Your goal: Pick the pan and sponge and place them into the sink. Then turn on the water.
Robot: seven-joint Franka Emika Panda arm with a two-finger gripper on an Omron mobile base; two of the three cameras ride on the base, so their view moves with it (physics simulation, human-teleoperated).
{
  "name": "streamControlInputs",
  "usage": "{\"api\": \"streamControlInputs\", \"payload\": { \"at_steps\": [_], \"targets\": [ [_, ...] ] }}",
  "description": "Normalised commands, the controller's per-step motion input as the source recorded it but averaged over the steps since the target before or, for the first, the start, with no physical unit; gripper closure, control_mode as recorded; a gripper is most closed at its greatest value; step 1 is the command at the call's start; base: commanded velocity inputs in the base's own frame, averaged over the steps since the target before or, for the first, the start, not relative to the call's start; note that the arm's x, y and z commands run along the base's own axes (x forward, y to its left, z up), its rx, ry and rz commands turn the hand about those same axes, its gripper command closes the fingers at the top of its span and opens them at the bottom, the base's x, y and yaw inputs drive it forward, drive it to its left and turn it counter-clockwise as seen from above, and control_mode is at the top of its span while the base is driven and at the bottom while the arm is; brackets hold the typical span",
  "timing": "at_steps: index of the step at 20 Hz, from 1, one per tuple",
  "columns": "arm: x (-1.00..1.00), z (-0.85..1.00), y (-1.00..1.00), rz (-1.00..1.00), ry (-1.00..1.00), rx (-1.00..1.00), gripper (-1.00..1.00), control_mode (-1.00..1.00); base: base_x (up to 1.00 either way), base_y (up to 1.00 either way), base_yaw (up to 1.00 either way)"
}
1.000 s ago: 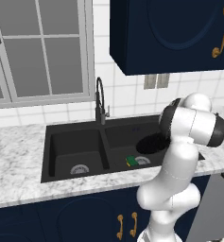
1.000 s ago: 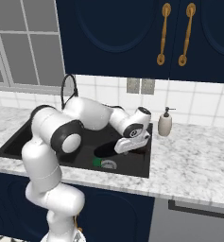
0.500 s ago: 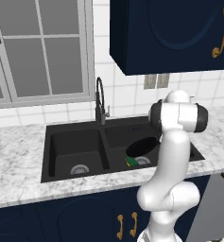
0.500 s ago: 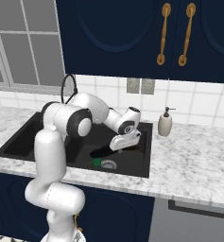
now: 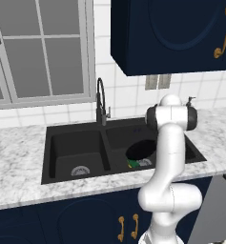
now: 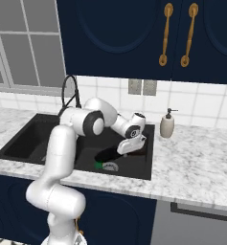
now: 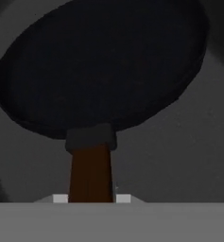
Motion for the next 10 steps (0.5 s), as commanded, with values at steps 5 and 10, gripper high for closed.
{"api": "streamControlInputs", "payload": {
  "at_steps": [5,10],
  "targets": [
    [0.45,-0.63,0.00,0.07,0.00,0.00,1.00,-1.00,0.00,0.00,0.00],
    [0.30,-0.70,0.00,0.07,0.00,-0.02,1.00,-1.00,0.00,0.00,0.00]
  ]
}}
